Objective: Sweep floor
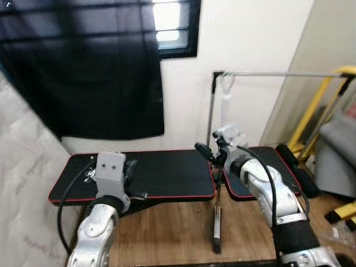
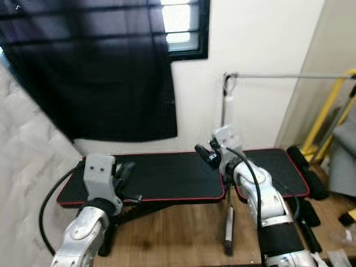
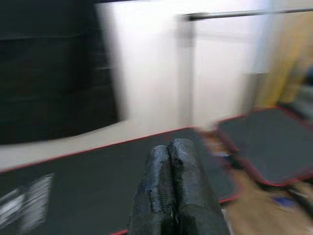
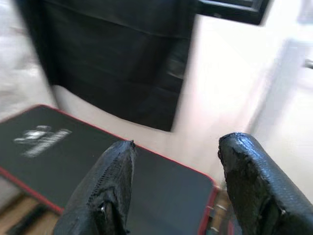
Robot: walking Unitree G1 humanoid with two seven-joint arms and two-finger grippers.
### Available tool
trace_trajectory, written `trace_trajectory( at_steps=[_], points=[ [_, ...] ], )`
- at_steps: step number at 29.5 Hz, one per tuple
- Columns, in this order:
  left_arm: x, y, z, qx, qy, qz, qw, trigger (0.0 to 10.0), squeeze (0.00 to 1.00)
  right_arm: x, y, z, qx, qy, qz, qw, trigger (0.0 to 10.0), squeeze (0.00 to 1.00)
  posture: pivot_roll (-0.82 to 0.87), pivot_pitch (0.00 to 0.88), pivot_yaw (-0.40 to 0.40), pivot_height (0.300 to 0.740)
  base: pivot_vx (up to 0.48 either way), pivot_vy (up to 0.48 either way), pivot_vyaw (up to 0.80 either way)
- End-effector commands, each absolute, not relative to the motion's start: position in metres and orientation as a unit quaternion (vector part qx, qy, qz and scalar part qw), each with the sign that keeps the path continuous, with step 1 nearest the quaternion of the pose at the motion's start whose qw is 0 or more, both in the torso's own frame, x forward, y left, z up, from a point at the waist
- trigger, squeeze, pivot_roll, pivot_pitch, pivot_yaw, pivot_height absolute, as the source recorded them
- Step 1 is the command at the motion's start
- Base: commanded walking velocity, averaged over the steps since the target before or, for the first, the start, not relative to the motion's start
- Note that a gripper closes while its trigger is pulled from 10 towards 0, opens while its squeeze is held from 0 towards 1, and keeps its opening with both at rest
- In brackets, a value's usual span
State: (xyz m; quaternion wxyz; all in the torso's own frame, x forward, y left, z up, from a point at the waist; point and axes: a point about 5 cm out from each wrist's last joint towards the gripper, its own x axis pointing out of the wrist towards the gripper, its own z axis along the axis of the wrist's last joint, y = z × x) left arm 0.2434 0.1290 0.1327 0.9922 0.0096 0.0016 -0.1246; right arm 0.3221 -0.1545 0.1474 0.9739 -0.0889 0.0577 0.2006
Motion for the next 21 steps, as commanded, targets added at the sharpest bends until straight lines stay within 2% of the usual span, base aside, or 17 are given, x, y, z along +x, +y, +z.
trace_trajectory(
  at_steps=[1, 14, 21],
  points=[
    [0.2439, 0.1351, 0.1290, 0.016, 0.015, -0.119, 0.993, 10.0, 0.00, 0.3230, -0.1480, 0.1495, -0.081, 0.056, 0.204, 0.974, 10.0, 0.00, -0.11, 0.000, -0.036, 0.740, 0.398, 0.000, 0.00],
    [0.2460, 0.1323, 0.1284, 0.021, 0.023, -0.133, 0.991, 10.0, 0.00, 0.3251, -0.1536, 0.1553, -0.058, 0.050, 0.187, 0.979, 10.0, 0.00, -0.11, 0.000, -0.031, 0.740, 0.365, 0.000, 0.00],
    [0.2453, 0.1302, 0.1300, 0.020, 0.017, -0.143, 0.989, 10.0, 0.00, 0.3240, -0.1526, 0.1587, -0.068, 0.045, 0.189, 0.979, 10.0, 0.00, -0.11, 0.000, -0.036, 0.740, 0.000, 0.000, 0.00]
  ],
)
